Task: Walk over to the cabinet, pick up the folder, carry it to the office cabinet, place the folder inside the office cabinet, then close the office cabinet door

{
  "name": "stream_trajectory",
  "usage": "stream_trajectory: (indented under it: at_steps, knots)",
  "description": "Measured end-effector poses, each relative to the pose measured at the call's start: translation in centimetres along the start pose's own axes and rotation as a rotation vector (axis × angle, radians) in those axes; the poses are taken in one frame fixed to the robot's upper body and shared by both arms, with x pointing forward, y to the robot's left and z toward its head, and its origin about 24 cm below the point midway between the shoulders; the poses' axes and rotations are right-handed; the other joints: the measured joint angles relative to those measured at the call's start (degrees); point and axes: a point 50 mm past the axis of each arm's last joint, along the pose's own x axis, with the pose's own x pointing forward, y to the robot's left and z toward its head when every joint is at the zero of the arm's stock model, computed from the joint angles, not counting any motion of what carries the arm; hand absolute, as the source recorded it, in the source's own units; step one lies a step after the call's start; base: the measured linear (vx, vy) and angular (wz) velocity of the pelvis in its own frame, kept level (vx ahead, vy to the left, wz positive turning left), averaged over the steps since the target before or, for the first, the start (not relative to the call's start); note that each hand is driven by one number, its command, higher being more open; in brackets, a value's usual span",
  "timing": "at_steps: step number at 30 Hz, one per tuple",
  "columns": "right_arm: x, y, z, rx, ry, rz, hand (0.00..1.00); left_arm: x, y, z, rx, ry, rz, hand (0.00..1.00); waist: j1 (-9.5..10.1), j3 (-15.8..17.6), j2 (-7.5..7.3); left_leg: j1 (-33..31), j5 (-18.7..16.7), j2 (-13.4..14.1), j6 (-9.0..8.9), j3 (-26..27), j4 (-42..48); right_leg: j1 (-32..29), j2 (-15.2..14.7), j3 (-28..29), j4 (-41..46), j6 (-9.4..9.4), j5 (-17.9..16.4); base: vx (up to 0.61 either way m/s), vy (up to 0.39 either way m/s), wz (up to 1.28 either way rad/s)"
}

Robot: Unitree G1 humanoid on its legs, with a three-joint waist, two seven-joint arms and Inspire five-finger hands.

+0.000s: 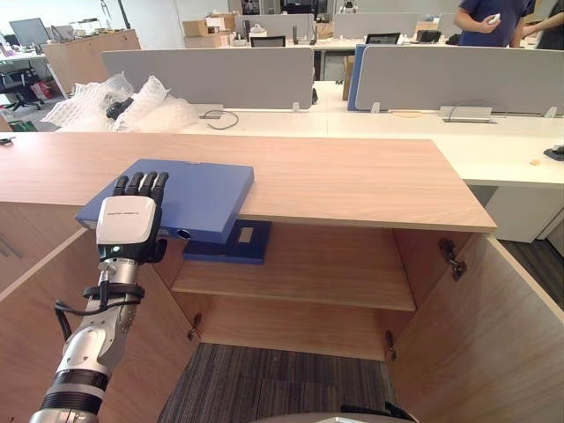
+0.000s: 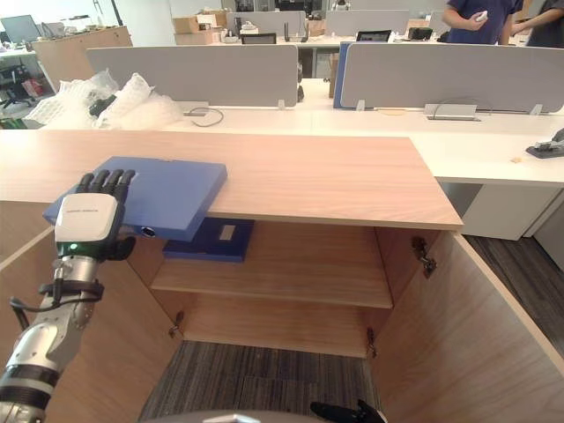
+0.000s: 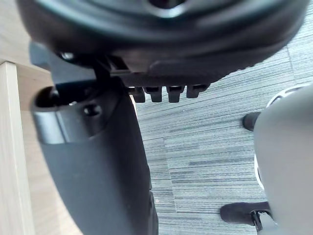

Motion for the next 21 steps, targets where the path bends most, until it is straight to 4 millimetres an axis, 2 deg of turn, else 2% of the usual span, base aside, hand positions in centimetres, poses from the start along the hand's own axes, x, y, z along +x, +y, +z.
stream_trajectory:
  at_steps: [4,9,18,21]
  knots:
    - [0.0,-0.1,0.1,0.001,-0.007,-0.005,1.0,0.6,-0.1,0.0,0.009,0.007,0.009,0.0,-0.45,-0.02,-0.01,0.08,-0.01,0.02,-0.02,0.21,0.01,-0.02,0.01,0.19,-0.01,-0.01,0.01,-0.01,0.005,-0.02]
    - [0.0,-0.3,0.2,-0.001,-0.008,-0.017,1.0,2.3,1.3,0.2,0.005,0.019,0.094,0.0,-0.8,-0.15,0.28,0.4,-0.02,0.03,-0.03,0.47,0.0,0.08,-0.01,0.47,0.09,-0.09,0.06,-0.01,0.005,-0.02]
    - [0.0,-0.6,0.4,-0.005,-0.012,-0.026,1.0,2.5,0.6,-0.3,0.014,0.053,0.072,0.0,-1.9,-0.2,0.16,0.84,-0.26,0.13,0.09,1.32,0.0,0.07,-0.04,1.37,0.04,-0.19,0.16,-0.02,0.008,-0.05]
    - [0.0,-0.6,0.3,-0.006,-0.011,-0.026,1.0,2.3,0.7,0.9,-0.03,0.062,0.094,0.0,-1.8,-0.11,0.1,0.77,-0.26,0.06,0.1,1.28,0.0,0.06,-0.1,1.3,0.01,-0.19,0.16,0.0,0.0,0.0]
